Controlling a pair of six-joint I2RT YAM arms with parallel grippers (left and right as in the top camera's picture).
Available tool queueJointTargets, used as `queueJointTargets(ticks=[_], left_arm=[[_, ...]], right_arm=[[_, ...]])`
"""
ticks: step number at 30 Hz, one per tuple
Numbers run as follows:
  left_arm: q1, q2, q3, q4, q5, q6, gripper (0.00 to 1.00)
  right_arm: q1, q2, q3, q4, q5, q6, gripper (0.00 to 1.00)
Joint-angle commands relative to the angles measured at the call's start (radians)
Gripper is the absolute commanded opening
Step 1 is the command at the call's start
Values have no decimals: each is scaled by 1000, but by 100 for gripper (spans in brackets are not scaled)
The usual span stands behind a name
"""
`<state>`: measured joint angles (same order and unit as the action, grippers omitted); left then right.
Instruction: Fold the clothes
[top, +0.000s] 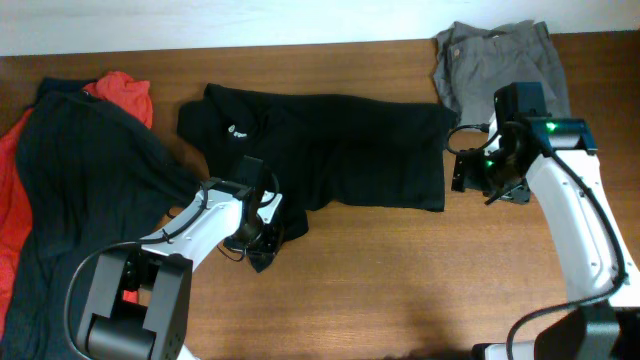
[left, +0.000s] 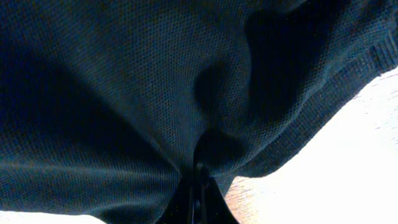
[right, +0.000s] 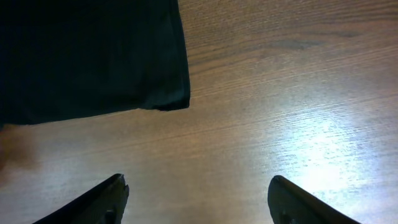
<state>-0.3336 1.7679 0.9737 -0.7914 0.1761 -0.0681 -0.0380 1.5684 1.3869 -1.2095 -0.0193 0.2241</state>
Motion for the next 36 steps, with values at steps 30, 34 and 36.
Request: queueJointTargets(ticks=[30,34,36], left_arm=[[-2,-113,541,-391,-229,-13,1],[-2,-113,565,-388,-230,-13,1],[-2,-113,568,-388,-230,-13,1]], right_arm=[[48,402,-170,354,-173,-32,67],[51,414,-170,359,-172,-28,49],[49,414,-170,345,-164,-12,32]])
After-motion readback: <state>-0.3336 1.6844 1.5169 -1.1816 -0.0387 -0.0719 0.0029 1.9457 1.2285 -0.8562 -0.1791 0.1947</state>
